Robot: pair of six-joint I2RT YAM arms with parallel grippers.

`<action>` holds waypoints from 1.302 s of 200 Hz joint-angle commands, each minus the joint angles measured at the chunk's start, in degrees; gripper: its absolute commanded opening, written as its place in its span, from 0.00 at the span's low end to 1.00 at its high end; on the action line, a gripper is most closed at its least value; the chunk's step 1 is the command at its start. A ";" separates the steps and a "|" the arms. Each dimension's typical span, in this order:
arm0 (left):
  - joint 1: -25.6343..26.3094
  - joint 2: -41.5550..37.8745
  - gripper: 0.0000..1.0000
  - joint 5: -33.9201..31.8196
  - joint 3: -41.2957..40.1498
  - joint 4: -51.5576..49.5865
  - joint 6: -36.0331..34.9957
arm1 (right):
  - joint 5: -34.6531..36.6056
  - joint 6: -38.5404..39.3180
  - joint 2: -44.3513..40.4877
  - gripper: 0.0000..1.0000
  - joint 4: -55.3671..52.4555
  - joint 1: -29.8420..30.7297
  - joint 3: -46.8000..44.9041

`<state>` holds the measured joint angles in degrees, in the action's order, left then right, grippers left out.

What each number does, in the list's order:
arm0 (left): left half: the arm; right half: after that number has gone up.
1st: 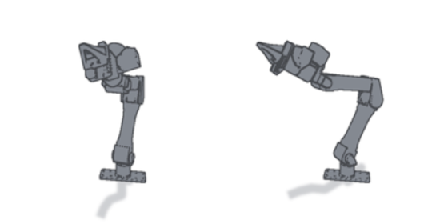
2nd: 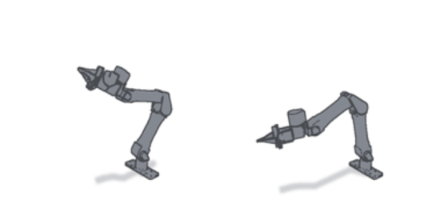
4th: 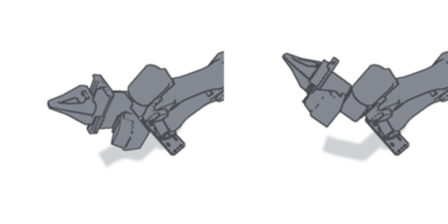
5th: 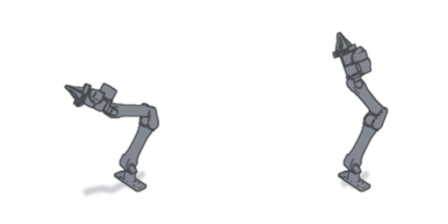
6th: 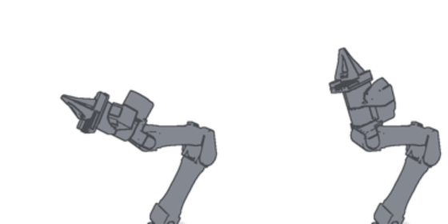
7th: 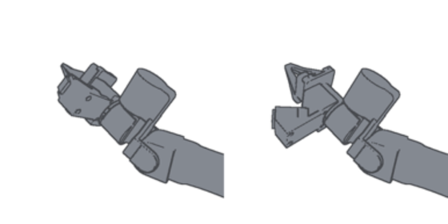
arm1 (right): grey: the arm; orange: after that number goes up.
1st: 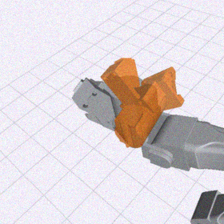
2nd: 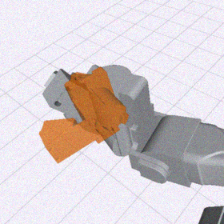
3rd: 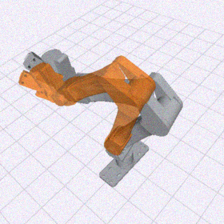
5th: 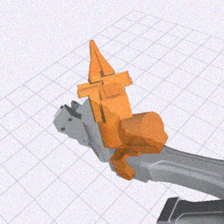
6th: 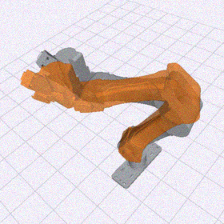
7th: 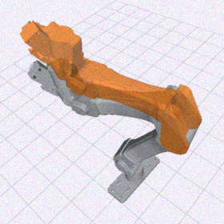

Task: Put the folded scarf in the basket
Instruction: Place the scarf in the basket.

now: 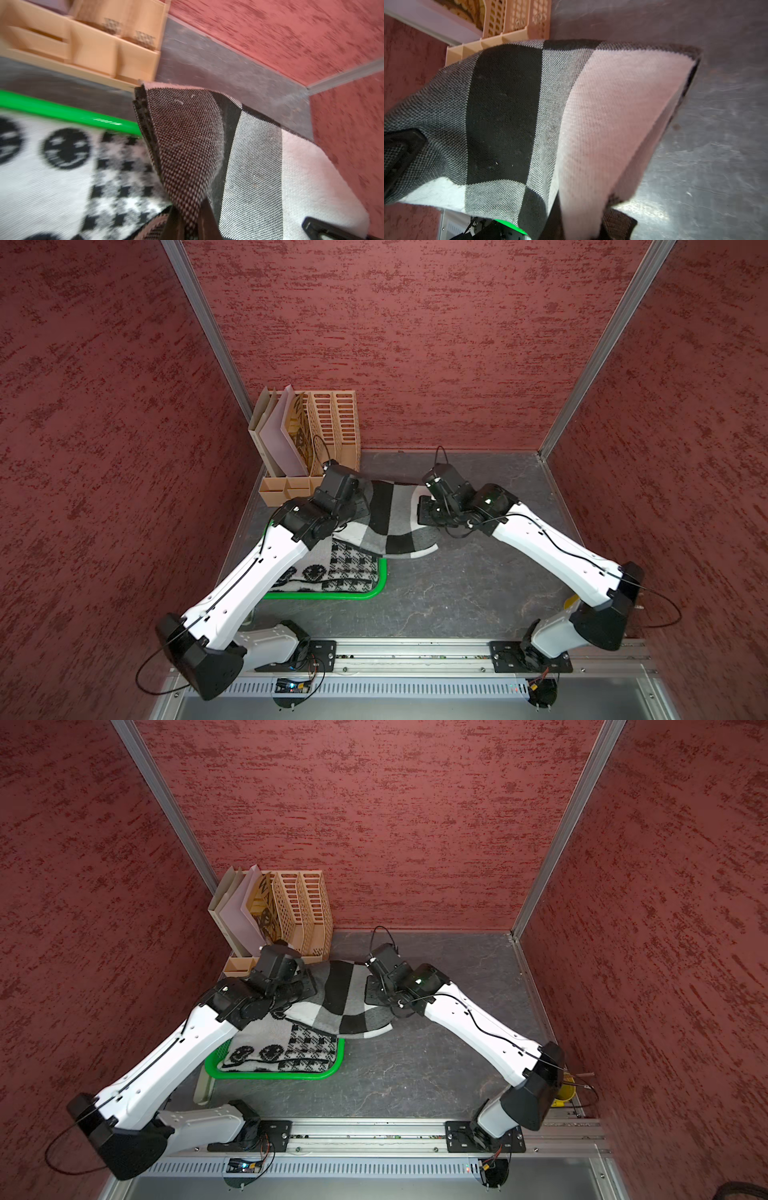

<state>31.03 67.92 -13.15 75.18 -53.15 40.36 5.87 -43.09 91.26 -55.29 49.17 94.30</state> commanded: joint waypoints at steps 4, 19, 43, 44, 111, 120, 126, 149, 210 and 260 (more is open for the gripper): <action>-5.32 -5.18 0.00 -2.58 -2.42 -5.61 -2.33 | 1.48 -1.80 6.05 0.00 0.36 4.54 7.63; -9.57 -8.15 0.00 -2.85 -3.57 -7.80 -3.37 | 0.99 -1.89 9.58 0.00 0.44 6.53 11.72; -16.66 -11.95 0.00 -2.97 -5.28 -10.84 -5.34 | 0.28 -2.25 14.47 0.00 1.09 9.20 16.81; -16.99 -12.07 0.00 -2.95 -5.38 -10.88 -5.40 | 0.19 -2.25 14.65 0.00 1.12 9.20 16.89; -31.33 -14.68 0.00 2.17 -12.79 -7.70 -9.54 | -1.74 -4.79 23.88 0.00 3.18 12.62 22.38; -32.25 -14.26 0.00 2.37 -13.71 -6.72 -9.75 | -1.76 -4.90 24.47 0.00 3.45 12.62 22.33; -32.81 -13.88 0.00 2.49 -14.31 -6.11 -10.01 | -1.74 -4.84 24.91 0.00 3.63 12.64 22.33; -35.32 -12.77 0.00 2.68 -15.32 -4.65 -10.73 | -1.74 -4.81 26.15 0.00 4.17 12.62 22.59; -39.17 -11.89 0.00 4.84 -15.37 -2.59 -12.93 | -1.31 -4.86 27.73 0.00 3.87 12.62 23.02; -39.73 -10.71 0.00 5.32 -18.68 -0.78 -12.85 | -0.24 -5.77 28.53 0.00 2.51 12.62 22.01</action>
<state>-7.88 56.97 -7.27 58.33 -58.08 28.16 4.32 -48.05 119.17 -52.16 61.63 115.02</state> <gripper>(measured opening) 0.092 0.104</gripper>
